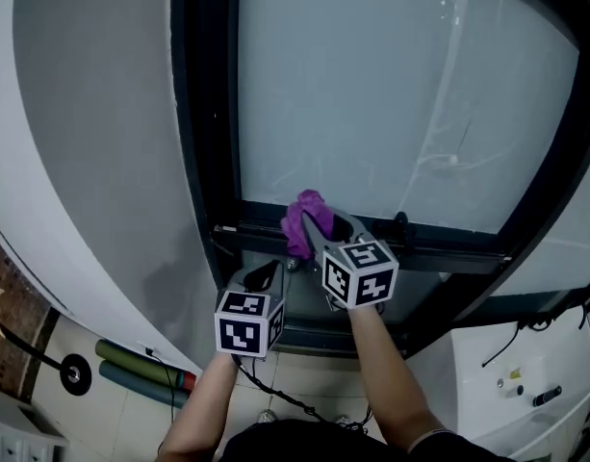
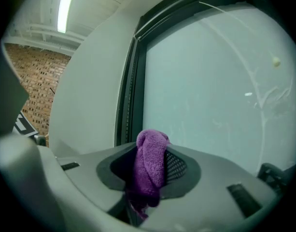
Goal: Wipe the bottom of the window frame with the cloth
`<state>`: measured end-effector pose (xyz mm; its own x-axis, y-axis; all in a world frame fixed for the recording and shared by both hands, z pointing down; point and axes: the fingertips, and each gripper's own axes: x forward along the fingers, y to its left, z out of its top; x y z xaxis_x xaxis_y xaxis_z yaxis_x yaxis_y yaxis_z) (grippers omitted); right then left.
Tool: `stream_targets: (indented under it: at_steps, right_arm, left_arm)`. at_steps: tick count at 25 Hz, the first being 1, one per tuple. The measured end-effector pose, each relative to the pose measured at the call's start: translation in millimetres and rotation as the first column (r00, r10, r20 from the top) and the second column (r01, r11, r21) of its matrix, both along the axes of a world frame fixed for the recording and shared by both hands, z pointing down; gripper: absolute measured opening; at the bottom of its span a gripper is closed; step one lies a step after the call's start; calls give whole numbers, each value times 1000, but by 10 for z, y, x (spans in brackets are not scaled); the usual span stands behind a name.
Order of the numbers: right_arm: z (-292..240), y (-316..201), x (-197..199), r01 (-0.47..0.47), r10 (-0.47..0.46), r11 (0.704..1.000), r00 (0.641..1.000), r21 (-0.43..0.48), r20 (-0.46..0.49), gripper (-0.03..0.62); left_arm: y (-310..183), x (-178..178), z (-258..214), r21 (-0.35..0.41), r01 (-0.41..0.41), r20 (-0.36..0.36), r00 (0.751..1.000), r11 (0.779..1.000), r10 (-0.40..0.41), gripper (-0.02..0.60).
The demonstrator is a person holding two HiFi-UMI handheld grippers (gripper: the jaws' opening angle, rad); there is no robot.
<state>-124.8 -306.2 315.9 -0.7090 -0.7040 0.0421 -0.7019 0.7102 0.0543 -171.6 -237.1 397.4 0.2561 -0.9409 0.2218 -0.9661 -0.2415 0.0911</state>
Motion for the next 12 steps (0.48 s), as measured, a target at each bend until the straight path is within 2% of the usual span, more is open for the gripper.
stream_targets:
  at_steps: [5,12]
  right_arm:
    - [-75,193,670,-49,49,999,999,12,19,129]
    - [-40,361,1466,-131,131,991,989,2,67,129]
  left_arm:
    - [-166,517,-97,23,-76,-16,997,997,76,11]
    - [-246,1021,-202,40,-148,-18,989,988,149,11]
